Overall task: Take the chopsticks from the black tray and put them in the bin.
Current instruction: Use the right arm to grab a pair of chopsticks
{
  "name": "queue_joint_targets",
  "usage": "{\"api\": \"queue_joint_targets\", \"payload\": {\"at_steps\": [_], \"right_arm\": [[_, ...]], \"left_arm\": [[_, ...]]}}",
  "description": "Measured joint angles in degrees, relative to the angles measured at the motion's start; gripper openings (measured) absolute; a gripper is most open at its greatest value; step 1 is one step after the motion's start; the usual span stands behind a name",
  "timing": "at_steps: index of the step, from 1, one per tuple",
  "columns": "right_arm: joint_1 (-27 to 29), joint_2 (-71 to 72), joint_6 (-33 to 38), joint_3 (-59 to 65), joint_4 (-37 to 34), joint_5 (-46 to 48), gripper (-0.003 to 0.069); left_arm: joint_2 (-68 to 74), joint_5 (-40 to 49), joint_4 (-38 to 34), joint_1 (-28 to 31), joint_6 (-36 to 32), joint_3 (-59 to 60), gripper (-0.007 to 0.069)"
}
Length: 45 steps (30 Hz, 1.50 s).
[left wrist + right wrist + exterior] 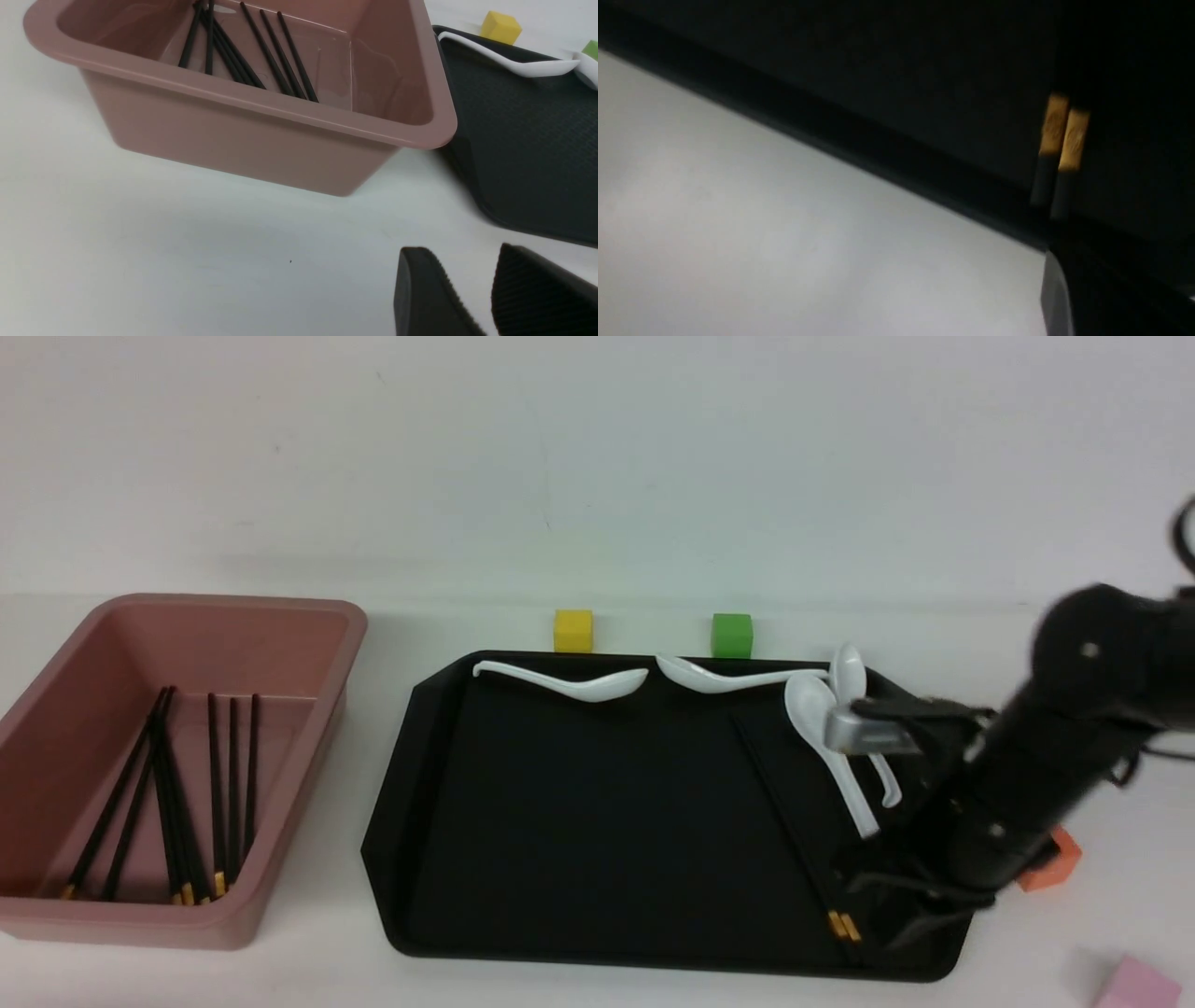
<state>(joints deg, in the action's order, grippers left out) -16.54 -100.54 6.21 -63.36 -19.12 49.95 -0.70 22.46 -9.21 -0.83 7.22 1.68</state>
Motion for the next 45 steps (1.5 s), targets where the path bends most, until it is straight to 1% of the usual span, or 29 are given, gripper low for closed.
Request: {"api": "queue_joint_targets", "payload": {"at_steps": [2,4,5,7,8,9,11,15,17,19,27,29,31,32,33,34,35,39,45], "right_arm": [[-2.03,-1.08,-4.39,-2.36,4.79,-0.11,0.0018],[-3.42,-2.06,-7.68,-4.17,7.70,-0.18,0.0035],[-4.75,-3.24,-9.92,-5.49,10.02,-0.37,0.0055],[-6.52,-4.93,-11.88,-6.89,12.26,-1.10,0.0106],[-6.65,-5.09,-11.93,-6.97,12.26,-1.15,0.0111],[-7.47,-6.36,-12.28,-7.52,12.64,-1.73,0.0152],[-7.71,-7.98,-12.83,-7.89,12.65,-2.82,0.0206],[-7.70,-10.33,-14.47,-7.94,13.87,-4.44,0.0295],[-7.70,-11.40,-14.87,-7.94,14.29,-4.86,0.0321],[-7.70,-11.82,-15.04,-8.06,14.81,-5.06,0.0331],[-7.70,-12.61,-15.48,-8.91,15.00,-4.18,0.0325],[-7.70,-12.67,-15.31,-9.03,15.19,-4.00,0.0287],[-7.70,-12.67,-14.57,-9.03,15.71,-3.73,0.0228],[-7.63,-12.67,-14.39,-9.03,16.01,-3.65,0.0186],[-7.57,-12.67,-14.34,-9.08,16.01,-3.53,0.0169],[-7.52,-12.74,-14.20,-9.41,15.95,-2.97,0.0135],[-7.52,-12.79,-14.14,-9.63,15.95,-2.64,0.0136],[-7.52,-13.99,-12.27,-12.94,15.46,2.56,0.0141],[-7.52,-14.46,-7.59,-22.98,12.92,17.18,0.0141]], "left_arm": [[0.00,0.00,0.00,0.00,0.00,0.00,0.0238],[0.00,0.00,0.00,0.00,0.00,0.00,0.0238],[0.00,0.00,0.00,0.00,0.00,0.00,0.0238],[0.00,0.00,0.00,0.00,0.00,0.00,0.0238],[0.00,0.00,0.00,0.00,0.00,0.00,0.0238],[0.00,0.00,0.00,0.00,0.00,0.00,0.0238],[0.00,0.00,0.00,0.00,0.00,0.00,0.0238],[0.00,0.00,0.00,0.00,0.00,0.00,0.0238],[0.00,0.00,0.00,0.00,0.00,0.00,0.0238],[0.00,0.00,0.00,0.00,0.00,0.00,0.0238],[0.00,0.00,0.00,0.00,0.00,0.00,0.0238],[0.00,0.00,0.00,0.00,0.00,0.00,0.0238],[0.00,0.00,0.00,0.00,0.00,0.00,0.0238],[0.00,0.00,0.00,0.00,0.00,0.00,0.0238],[0.00,0.00,0.00,0.00,0.00,0.00,0.0238],[0.00,0.00,0.00,0.00,0.00,0.00,0.0238],[0.00,0.00,0.00,0.00,0.00,0.00,0.0238],[0.00,0.00,0.00,0.00,0.00,0.00,0.0238],[0.00,0.00,0.00,0.00,0.00,0.00,0.0238]]}}
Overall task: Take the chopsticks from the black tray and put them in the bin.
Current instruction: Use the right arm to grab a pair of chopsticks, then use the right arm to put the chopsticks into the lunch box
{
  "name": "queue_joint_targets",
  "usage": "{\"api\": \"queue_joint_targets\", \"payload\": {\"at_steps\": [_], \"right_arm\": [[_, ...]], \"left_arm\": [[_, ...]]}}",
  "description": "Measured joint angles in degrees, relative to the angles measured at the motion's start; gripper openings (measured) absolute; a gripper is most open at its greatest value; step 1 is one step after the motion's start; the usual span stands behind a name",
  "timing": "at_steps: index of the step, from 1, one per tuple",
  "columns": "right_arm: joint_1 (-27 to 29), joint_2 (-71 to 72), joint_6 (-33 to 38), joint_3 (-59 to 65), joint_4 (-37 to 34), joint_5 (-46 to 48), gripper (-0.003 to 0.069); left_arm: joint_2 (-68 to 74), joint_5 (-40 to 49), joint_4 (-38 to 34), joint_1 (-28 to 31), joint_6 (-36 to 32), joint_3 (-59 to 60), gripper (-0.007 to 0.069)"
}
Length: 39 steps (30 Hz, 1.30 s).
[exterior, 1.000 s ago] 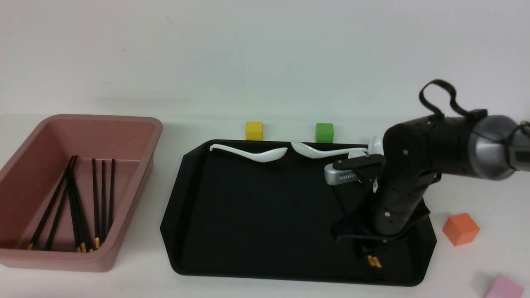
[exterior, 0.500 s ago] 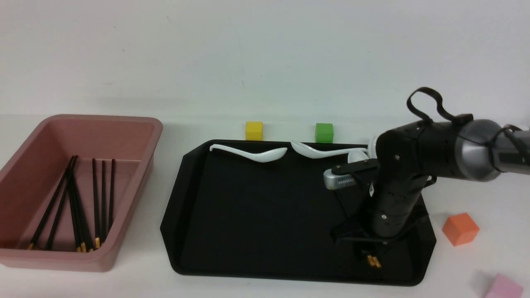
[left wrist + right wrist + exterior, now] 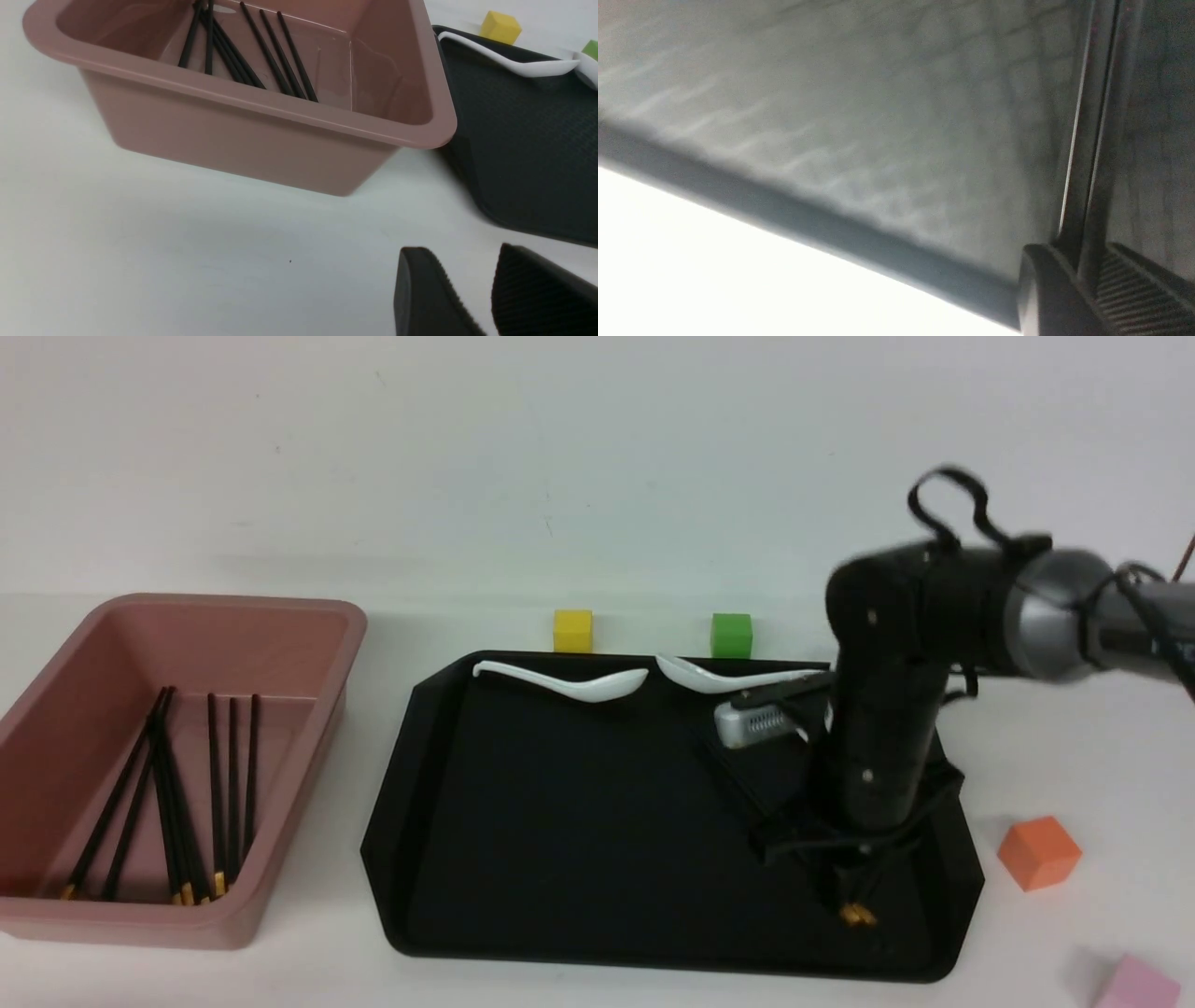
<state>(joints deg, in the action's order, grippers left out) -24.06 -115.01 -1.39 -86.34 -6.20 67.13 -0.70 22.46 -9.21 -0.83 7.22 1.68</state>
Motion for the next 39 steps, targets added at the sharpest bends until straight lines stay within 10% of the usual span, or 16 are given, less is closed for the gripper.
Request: {"api": "queue_joint_targets", "payload": {"at_steps": [12,18,31,39], "right_arm": [[-5.55,0.17,10.15,-17.92,-31.73,1.87,0.0141],[-16.85,-0.92,23.76,-20.56,-43.01,-22.23,0.0141],[-28.52,-13.88,33.78,-26.12,-47.12,-59.09,0.0251],[-26.47,-14.62,33.78,-26.75,-43.95,-47.06,0.0288]], "left_arm": [[0.00,0.00,0.00,0.00,0.00,0.00,0.0238],[0.00,0.00,0.00,0.00,0.00,0.00,0.0238],[0.00,0.00,0.00,0.00,0.00,0.00,0.0238],[0.00,0.00,0.00,0.05,0.00,0.00,0.0238]]}}
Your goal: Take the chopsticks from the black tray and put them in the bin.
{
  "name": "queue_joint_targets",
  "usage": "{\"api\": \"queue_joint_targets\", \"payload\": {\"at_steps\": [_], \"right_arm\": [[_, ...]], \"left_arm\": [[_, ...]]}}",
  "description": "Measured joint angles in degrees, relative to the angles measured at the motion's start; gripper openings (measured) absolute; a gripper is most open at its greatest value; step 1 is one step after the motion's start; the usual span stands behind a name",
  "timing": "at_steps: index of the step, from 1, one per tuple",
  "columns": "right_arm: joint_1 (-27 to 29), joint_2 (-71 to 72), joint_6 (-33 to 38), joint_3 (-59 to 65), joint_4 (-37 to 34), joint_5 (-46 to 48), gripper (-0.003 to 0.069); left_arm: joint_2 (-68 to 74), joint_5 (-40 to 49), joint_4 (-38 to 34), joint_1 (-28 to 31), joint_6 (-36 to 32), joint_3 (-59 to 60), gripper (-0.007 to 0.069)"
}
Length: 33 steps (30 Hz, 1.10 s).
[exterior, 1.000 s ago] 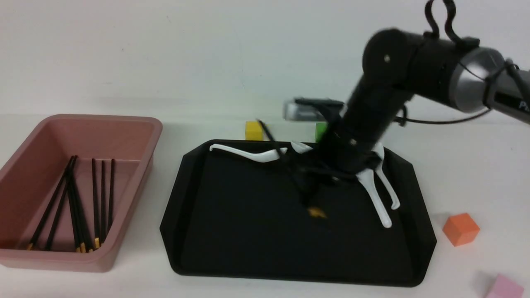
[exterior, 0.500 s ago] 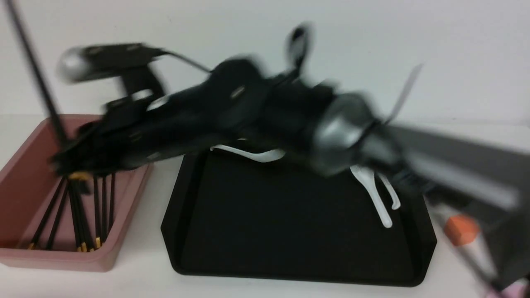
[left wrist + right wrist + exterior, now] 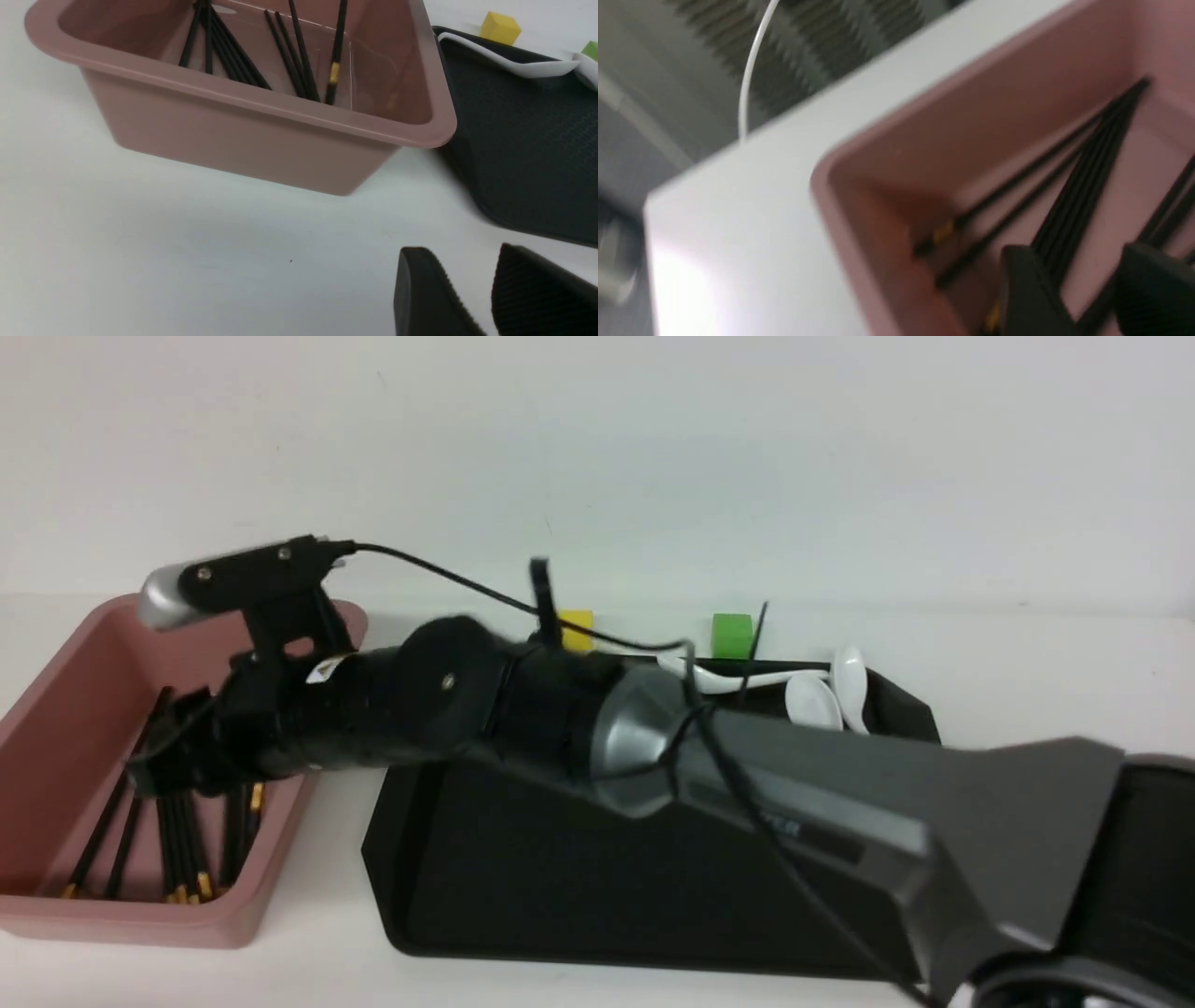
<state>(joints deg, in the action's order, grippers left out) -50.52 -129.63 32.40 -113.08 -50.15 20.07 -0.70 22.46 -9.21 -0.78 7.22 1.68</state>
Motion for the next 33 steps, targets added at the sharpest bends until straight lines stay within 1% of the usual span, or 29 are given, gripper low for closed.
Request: {"api": "queue_joint_targets", "payload": {"at_steps": [3,6,10,11,13,14,16,17,21,22,23,26,28,29,33], "right_arm": [[2.20,3.11,-0.90,-0.48,3.99,8.94,0.0227],[5.44,8.89,-4.18,-0.54,9.74,19.33,0.0130],[9.31,19.10,-10.43,-1.06,19.35,33.87,0.0003],[9.45,19.56,-10.73,-1.06,20.23,34.46,-0.0003],[11.11,25.36,-14.50,-1.13,25.90,41.89,-0.0013],[11.42,26.66,-15.82,-1.13,27.39,43.60,-0.0013],[12.47,31.18,-19.27,-1.13,33.56,49.61,-0.0013],[12.68,32.36,-20.11,-1.13,35.13,50.18,-0.0013],[12.96,41.45,-26.83,0.33,46.14,51.98,-0.0010],[12.96,41.89,-27.11,0.49,47.00,52.05,-0.0010],[12.96,45.05,-28.55,1.93,49.25,52.18,-0.0009],[12.96,52.48,-29.95,6.25,54.24,52.51,-0.0009],[12.96,55.68,-30.37,8.39,55.70,52.57,-0.0009],[12.96,60.08,-31.35,11.59,57.08,52.64,-0.0008],[12.96,69.42,-35.61,19.37,59.19,52.64,-0.0006]], "left_arm": [[0.00,0.00,0.00,0.06,0.00,0.00,0.0238],[0.00,0.00,0.00,0.06,0.00,0.00,0.0238],[0.00,0.00,0.00,0.06,0.00,0.00,0.0238],[0.00,0.00,0.00,0.06,0.00,0.00,0.0238],[0.00,0.00,0.00,0.06,0.00,0.00,0.0238],[0.00,0.00,0.00,0.06,0.00,0.00,0.0238],[0.00,0.00,0.00,0.06,0.00,0.00,0.0238],[0.00,0.00,0.00,0.06,0.00,0.00,0.0238],[0.00,0.00,0.00,0.06,0.00,0.00,0.0238],[0.00,0.00,0.00,0.06,0.00,0.00,0.0238],[0.00,0.00,0.00,0.06,0.00,0.00,0.0238],[0.00,0.00,0.00,0.06,0.00,0.00,0.0238],[0.00,0.00,0.00,0.06,0.00,0.00,0.0238],[0.00,0.00,0.00,0.06,0.00,0.00,0.0238],[0.00,0.00,0.00,0.06,0.00,0.00,0.0238]]}}
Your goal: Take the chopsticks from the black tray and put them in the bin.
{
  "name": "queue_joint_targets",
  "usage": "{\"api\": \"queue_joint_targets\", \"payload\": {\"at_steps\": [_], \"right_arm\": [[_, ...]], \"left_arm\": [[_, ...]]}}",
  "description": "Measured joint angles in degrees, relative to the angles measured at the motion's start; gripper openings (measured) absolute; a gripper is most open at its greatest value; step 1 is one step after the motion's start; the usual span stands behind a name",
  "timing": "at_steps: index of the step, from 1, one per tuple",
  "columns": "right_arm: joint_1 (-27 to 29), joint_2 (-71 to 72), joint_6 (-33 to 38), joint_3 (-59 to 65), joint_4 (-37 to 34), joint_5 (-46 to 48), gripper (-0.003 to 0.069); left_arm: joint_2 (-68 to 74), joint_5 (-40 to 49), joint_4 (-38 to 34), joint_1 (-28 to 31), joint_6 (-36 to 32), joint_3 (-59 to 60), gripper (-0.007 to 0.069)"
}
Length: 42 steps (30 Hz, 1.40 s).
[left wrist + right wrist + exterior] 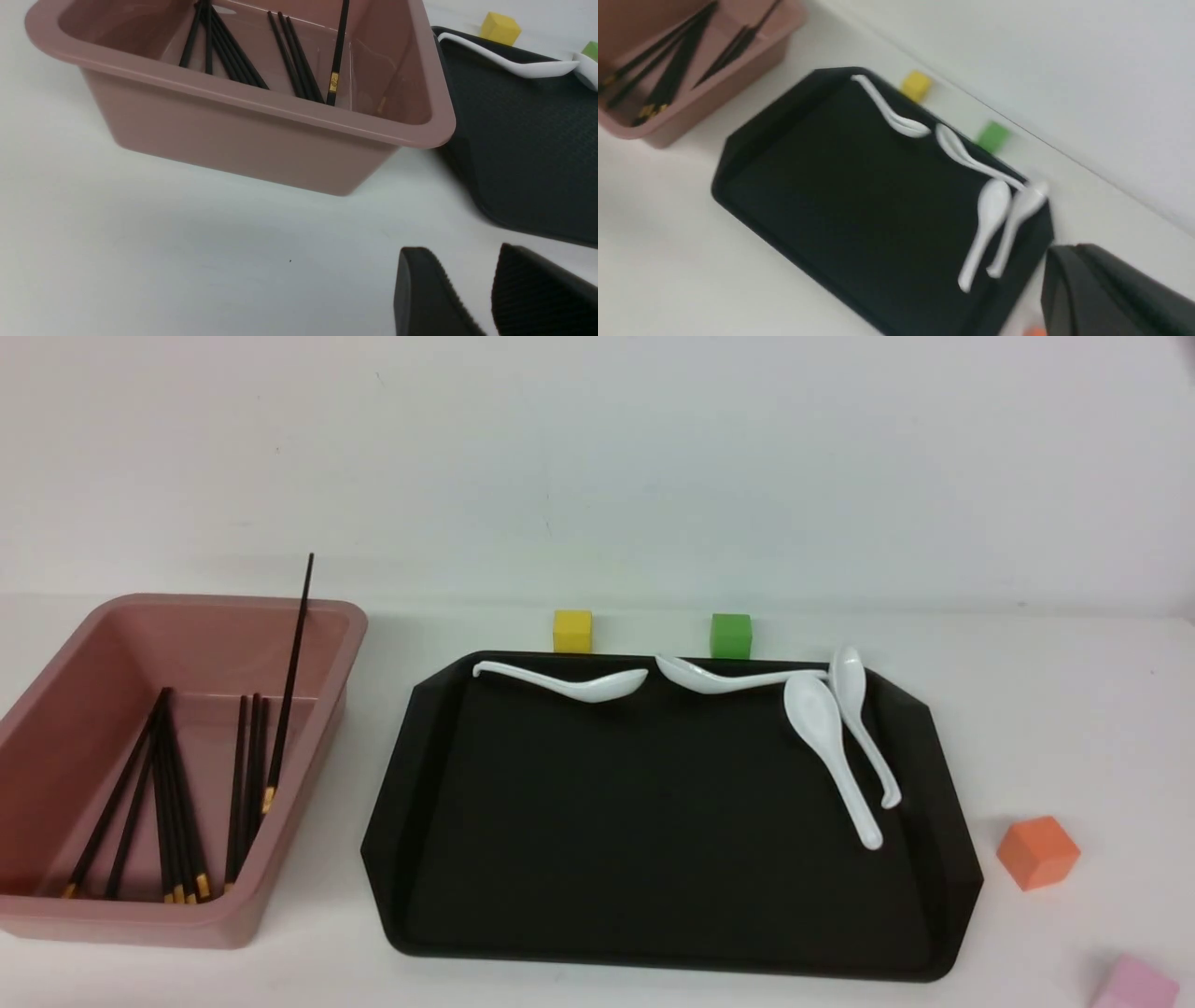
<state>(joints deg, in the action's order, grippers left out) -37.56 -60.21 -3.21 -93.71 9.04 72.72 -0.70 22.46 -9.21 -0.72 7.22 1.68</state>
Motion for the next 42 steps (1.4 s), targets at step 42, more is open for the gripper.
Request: {"api": "queue_joint_targets", "payload": {"at_steps": [42], "right_arm": [[0.00,34.75,-12.29,73.59,0.71,-46.36,0.0020]], "left_arm": [[0.00,0.00,0.00,0.00,0.00,0.00,0.0238]]}}
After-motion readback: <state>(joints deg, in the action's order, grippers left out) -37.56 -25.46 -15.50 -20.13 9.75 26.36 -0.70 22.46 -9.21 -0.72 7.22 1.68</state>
